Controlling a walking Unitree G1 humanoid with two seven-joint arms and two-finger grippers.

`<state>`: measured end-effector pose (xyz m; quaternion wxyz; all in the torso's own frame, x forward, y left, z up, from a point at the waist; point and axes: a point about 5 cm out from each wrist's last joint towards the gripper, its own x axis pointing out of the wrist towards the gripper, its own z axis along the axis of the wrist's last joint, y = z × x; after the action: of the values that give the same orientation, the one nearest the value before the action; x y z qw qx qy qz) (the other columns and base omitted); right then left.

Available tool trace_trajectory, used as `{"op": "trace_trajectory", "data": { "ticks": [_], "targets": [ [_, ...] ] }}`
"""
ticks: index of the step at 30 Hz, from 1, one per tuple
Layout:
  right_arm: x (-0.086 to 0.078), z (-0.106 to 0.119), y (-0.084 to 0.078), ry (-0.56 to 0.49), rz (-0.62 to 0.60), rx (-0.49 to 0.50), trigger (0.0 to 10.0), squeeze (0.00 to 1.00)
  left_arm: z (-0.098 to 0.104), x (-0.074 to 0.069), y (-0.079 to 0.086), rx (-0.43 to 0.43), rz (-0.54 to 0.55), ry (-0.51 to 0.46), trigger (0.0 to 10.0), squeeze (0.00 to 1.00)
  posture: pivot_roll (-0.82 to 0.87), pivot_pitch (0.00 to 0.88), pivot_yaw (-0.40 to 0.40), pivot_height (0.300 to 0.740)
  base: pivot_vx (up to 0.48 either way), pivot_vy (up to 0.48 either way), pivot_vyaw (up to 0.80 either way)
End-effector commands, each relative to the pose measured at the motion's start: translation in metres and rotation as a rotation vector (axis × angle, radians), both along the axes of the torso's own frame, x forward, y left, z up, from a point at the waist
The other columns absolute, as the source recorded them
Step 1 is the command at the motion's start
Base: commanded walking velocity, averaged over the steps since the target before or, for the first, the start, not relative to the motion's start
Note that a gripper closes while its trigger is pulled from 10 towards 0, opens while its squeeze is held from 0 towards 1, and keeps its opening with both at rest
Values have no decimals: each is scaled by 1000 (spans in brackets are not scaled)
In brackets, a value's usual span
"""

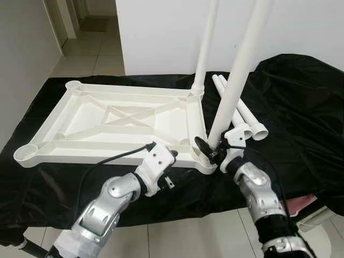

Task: Building children table

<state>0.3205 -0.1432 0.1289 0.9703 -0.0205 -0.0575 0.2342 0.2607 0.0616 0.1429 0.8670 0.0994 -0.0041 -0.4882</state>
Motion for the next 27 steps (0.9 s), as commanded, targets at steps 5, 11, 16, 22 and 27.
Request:
{"op": "trace_trajectory", "data": {
  "ticks": [5,11,16,22,27],
  "targets": [
    [-8,-23,-2,105,-185,39,10000,0,0,-5,-6,-18,16,-17,10000,0,-9,0,12,740,0,0,0],
    [-11,-21,-3,132,-466,46,10000,0,0,-4,-4,-19,43,-13,10000,0,-4,0,3,740,0,0,0],
    [-10,-19,-5,136,-568,43,10000,0,0,-2,-3,-20,54,-12,10000,0,-6,0,-2,740,0,0,0],
    [-8,-19,5,166,-724,52,10000,0,0,3,1,-32,136,-43,10000,0,-13,0,-6,740,0,0,0],
    [-5,-8,18,106,-585,152,10000,1000,1,8,-1,-55,181,-53,10000,0,-23,13,-18,740,0,0,0]
  ]
}}
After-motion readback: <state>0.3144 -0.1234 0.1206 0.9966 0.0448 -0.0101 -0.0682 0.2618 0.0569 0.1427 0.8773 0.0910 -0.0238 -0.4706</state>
